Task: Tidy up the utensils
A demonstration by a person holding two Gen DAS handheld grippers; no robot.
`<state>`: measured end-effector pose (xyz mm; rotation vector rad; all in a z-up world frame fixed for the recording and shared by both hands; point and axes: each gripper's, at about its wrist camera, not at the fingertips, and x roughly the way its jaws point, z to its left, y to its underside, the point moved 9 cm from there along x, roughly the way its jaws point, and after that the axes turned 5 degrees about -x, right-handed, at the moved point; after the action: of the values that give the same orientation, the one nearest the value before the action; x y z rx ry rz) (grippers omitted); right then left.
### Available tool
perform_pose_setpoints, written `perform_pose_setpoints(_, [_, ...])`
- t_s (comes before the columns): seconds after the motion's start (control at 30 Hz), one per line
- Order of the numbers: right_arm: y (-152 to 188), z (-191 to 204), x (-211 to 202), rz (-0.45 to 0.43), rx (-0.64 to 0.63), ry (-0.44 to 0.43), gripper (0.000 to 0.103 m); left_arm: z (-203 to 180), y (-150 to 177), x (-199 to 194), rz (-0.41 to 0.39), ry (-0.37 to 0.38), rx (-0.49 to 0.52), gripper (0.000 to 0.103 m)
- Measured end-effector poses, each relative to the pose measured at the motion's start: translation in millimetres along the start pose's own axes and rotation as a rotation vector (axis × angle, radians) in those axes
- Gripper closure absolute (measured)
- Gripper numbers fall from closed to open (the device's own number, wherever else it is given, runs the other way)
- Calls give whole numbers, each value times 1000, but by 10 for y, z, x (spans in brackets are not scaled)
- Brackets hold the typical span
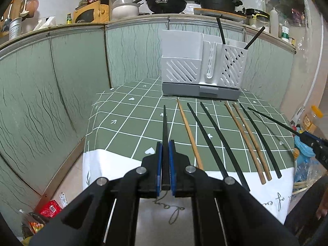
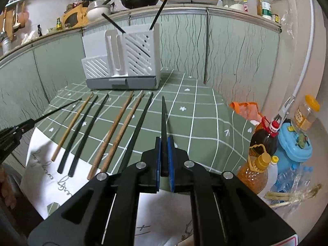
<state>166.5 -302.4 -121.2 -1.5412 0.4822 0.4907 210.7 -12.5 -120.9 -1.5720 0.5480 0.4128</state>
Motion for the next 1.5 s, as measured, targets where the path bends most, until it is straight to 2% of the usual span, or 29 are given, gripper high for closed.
perform_pose_setpoints(0.53, [-322, -135, -297, 5, -21, -81, 97, 78, -316, -266, 7, 87, 34, 95])
perform_pose_setpoints(0.87, [-654, -307, -468, -11, 11, -142, 97, 140, -697, -508, -14, 113, 50, 95])
perform_pose_setpoints(1.27, [-1080, -369, -497, -55, -9, -161, 97, 182, -996, -524, -24, 121, 53, 95])
perform_pose_setpoints(1.5, [-1315, -343, -510, -80, -32, -170, 97, 135, -1156, -505, -25, 152, 68, 95])
